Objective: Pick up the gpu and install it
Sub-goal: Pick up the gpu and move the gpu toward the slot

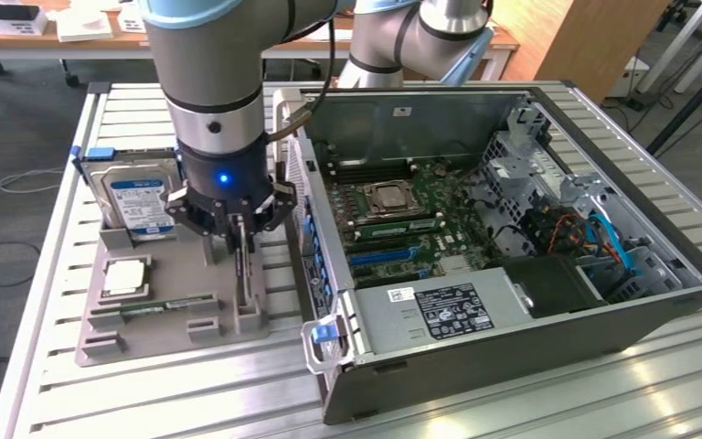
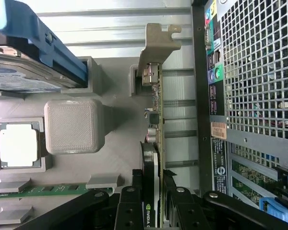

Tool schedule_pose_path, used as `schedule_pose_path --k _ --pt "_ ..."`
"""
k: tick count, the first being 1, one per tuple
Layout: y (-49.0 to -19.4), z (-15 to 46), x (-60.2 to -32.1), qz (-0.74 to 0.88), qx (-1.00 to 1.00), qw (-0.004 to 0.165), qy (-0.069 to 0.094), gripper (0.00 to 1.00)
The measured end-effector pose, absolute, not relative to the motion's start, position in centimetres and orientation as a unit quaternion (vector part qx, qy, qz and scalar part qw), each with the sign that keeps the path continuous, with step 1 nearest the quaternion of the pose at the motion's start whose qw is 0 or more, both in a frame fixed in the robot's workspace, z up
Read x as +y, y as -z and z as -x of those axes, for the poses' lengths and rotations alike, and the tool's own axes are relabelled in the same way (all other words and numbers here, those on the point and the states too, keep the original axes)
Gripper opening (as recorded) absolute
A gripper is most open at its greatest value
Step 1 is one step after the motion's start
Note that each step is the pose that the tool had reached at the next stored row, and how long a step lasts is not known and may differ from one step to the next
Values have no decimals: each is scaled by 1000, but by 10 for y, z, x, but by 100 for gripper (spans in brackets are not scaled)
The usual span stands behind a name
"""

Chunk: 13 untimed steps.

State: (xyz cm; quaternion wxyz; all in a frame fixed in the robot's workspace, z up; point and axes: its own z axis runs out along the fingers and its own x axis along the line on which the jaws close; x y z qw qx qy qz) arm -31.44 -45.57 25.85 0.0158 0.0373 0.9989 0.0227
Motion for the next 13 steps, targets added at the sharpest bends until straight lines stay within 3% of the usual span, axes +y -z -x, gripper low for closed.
schedule_pose_path --k 13 --pt "-280 314 -456 -37 999 16 -23 28"
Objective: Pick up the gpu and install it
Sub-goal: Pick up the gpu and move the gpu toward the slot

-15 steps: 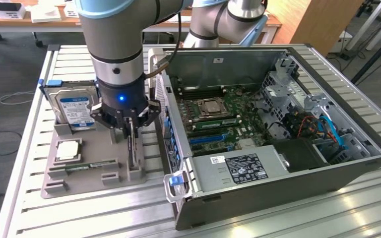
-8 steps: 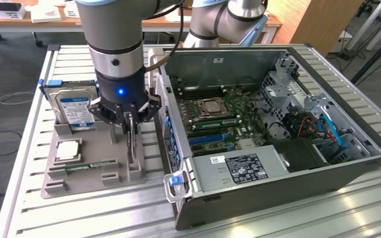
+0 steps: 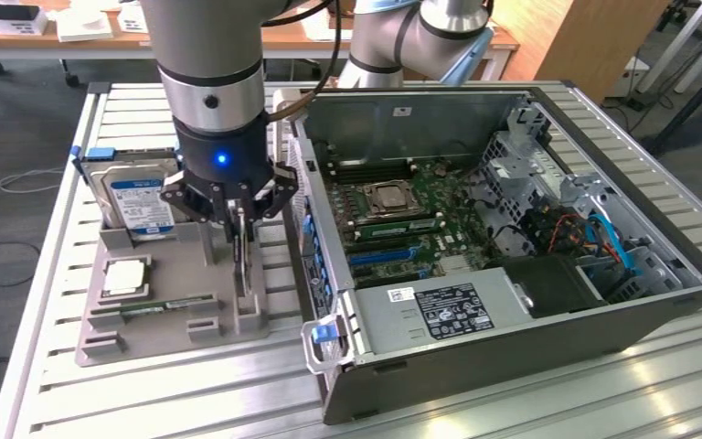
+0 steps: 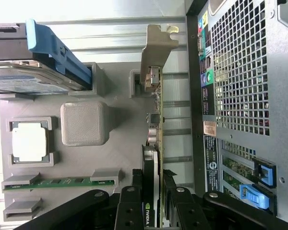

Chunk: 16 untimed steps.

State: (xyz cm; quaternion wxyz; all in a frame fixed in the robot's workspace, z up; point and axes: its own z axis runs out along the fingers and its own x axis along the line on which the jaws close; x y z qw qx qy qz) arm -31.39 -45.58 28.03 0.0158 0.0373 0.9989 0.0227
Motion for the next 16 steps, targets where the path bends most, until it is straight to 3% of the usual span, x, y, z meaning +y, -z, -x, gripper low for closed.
schedule_pose_path --k 12,16 --pt "-282 314 -456 -37 999 16 -23 27" --pt "-284 314 -456 -37 999 20 -34 27"
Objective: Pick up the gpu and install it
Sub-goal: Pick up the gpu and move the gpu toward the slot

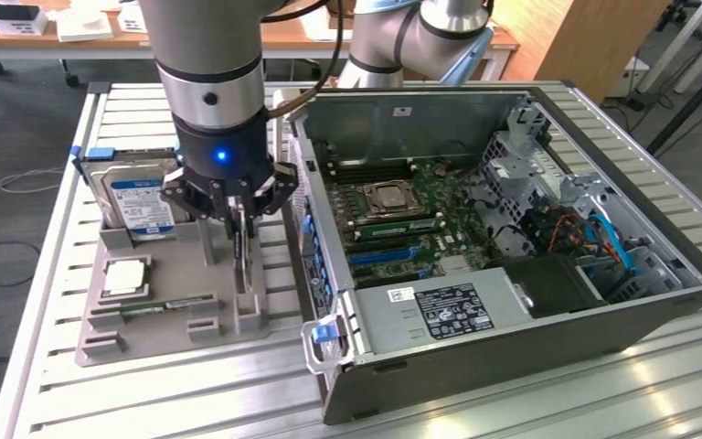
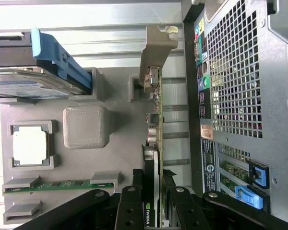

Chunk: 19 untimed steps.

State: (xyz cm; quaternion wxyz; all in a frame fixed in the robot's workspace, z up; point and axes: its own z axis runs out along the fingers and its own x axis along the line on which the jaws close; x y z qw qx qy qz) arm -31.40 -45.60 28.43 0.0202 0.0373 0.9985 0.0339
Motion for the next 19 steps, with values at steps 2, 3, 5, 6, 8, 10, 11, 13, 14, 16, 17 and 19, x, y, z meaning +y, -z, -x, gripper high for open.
schedule_pose_path --k 2,3,5,6,8,10,11,13,14,16,17,19 --pt "-285 314 -456 -37 998 23 -42 27" --pt "-286 314 -456 -38 998 24 -44 27" --pt "-287 314 -456 -38 998 24 -44 27" --pt "-288 314 -456 -37 998 24 -44 27" --pt "-289 314 -456 -37 998 24 -44 27" --pt "-292 314 -456 -37 998 24 -44 27" --pt "-294 314 -456 -37 998 24 -44 27" --pt "-299 314 -456 -37 998 24 -44 27" --pt "-307 314 -456 -37 998 24 -44 27" --pt "-313 314 -456 -37 998 24 -44 27" --pt "-316 314 -456 -37 998 24 -44 27" --pt "-324 314 -456 -37 998 24 -44 27"
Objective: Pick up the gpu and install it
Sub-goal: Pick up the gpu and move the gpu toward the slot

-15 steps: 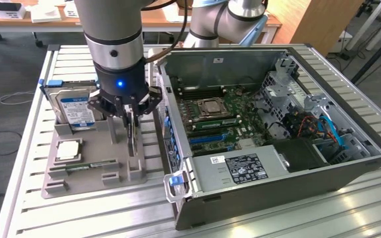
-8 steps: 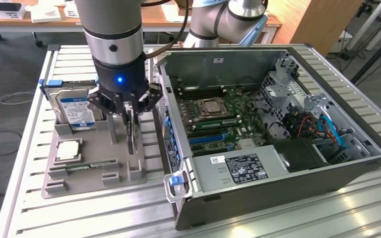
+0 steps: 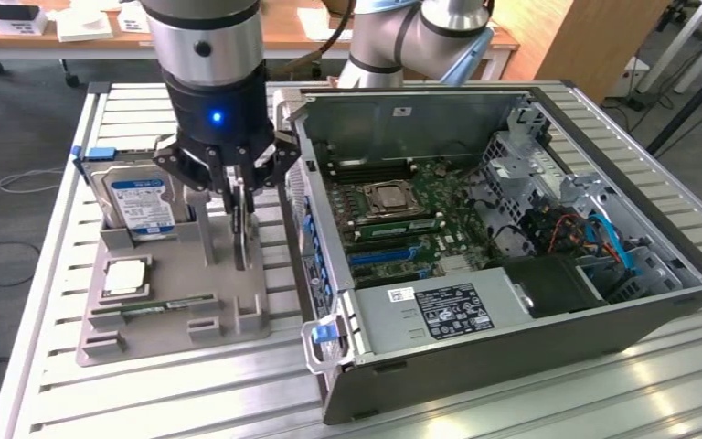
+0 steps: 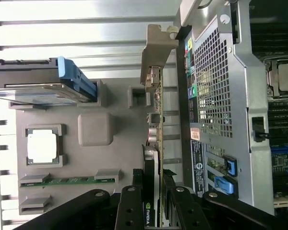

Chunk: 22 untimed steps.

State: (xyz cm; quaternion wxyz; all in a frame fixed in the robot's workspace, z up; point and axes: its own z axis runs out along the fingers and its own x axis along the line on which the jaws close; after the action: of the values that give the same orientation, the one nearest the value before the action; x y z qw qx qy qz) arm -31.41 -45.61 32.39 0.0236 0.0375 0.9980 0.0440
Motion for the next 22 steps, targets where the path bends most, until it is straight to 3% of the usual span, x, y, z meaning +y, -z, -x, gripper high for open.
schedule_pose_path --k 22 --pt "-397 314 -456 -37 998 24 -45 27"
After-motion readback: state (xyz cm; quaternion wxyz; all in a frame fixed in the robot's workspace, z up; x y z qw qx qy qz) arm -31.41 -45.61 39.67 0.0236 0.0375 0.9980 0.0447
